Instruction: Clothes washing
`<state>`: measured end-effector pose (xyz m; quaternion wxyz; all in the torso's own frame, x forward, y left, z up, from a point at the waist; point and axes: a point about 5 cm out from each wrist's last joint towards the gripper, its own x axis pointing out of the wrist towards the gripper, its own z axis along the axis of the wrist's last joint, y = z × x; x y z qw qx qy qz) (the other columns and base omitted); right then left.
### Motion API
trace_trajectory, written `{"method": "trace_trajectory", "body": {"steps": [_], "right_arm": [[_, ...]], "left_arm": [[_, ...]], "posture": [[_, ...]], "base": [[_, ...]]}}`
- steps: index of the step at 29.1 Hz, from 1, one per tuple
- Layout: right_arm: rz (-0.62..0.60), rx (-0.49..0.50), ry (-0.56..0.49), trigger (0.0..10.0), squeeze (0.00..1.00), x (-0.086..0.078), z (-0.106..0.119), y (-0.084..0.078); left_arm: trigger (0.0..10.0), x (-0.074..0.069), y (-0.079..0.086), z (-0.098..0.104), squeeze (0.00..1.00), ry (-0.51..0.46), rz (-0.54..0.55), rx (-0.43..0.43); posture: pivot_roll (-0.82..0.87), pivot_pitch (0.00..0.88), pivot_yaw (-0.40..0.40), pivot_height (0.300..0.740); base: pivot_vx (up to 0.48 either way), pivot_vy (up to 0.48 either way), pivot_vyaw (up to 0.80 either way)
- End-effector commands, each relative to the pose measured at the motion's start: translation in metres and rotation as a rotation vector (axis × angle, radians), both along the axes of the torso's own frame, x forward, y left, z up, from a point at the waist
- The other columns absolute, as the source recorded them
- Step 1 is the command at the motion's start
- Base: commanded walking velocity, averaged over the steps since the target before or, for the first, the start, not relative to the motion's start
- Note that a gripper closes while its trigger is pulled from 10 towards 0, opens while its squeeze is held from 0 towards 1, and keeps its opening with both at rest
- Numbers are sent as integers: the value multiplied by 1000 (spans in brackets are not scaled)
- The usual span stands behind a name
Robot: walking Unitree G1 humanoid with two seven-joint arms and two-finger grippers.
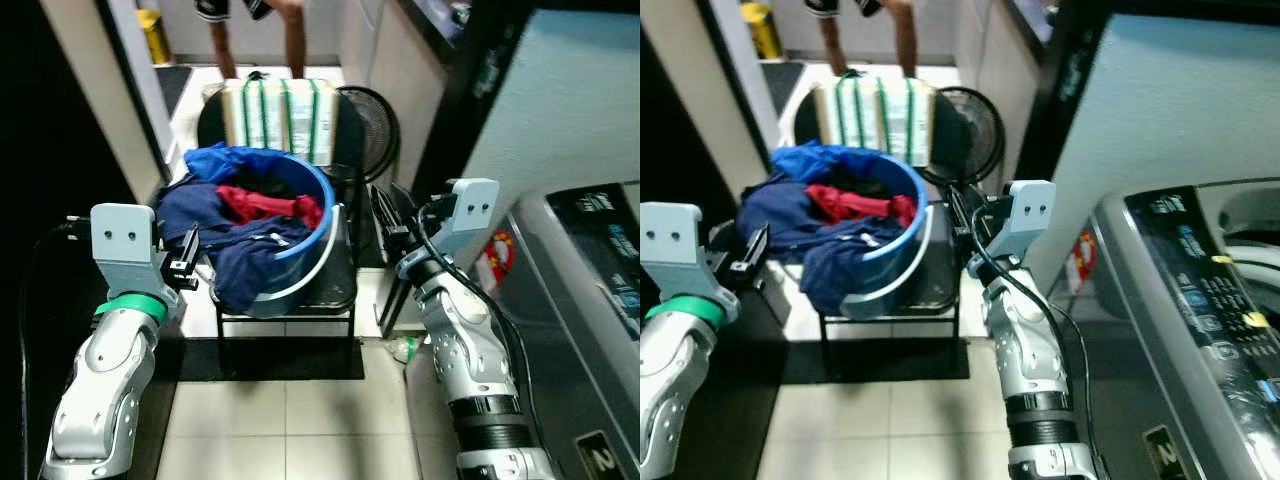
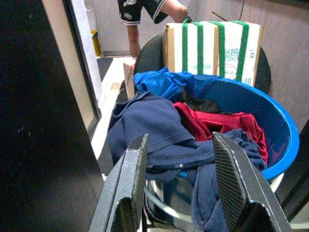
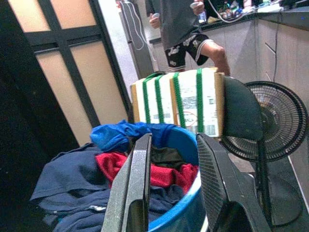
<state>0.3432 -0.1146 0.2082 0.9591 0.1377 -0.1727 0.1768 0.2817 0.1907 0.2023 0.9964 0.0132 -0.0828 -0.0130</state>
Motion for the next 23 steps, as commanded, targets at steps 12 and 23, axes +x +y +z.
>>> {"method": "trace_trajectory", "body": {"steps": [12, 23], "right_arm": [[9, -41, 33, 10000, 0, -1, -9, -1], [20, -60, 38, 10000, 0, -1, -14, -2]], "left_arm": [[10000, -1, 2, -16, 0, 56, 40, -1], [10000, 1, -3, -15, 0, 36, 29, 5]], "posture": [[137, 46, 14, 740], [130, 49, 14, 740]], "base": [[0, 0, 0], [22, 0, 0]]}}
